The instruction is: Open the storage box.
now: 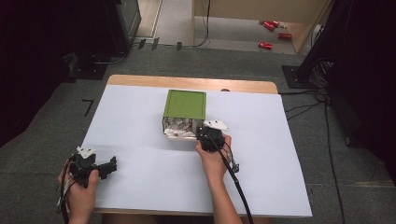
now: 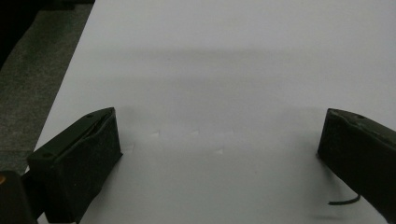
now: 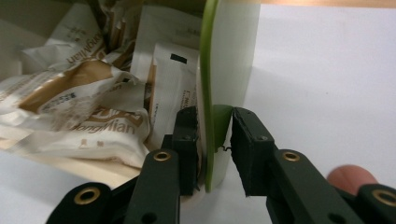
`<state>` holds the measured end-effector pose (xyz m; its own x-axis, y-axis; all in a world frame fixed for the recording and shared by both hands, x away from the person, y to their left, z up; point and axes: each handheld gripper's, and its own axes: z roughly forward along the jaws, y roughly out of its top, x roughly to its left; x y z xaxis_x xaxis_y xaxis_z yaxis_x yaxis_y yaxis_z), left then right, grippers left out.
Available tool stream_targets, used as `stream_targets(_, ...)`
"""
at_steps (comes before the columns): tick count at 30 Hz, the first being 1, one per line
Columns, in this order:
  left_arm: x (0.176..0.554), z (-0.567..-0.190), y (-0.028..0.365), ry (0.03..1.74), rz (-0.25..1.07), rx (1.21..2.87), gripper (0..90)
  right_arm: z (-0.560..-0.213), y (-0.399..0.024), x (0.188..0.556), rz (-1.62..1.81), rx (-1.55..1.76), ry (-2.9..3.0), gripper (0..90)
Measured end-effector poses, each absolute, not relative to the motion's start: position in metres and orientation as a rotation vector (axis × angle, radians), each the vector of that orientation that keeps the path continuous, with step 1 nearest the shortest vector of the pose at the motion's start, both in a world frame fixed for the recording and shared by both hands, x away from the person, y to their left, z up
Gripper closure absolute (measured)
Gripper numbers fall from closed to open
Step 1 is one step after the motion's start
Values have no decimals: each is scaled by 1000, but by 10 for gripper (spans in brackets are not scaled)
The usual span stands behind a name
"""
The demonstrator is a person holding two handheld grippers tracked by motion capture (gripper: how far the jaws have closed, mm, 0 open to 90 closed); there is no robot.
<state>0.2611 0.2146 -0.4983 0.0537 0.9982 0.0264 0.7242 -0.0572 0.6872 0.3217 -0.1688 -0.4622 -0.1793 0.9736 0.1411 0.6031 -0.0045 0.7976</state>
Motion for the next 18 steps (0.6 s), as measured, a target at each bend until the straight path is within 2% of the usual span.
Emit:
stream_targets(9, 261, -498, 215, 1722, 713, 1833, 0, -468, -161, 325, 985, 1641, 1806, 697)
stream_targets(18, 261, -498, 215, 1722, 712, 1835, 0, -466, -161, 311, 990, 1632, 1824, 694)
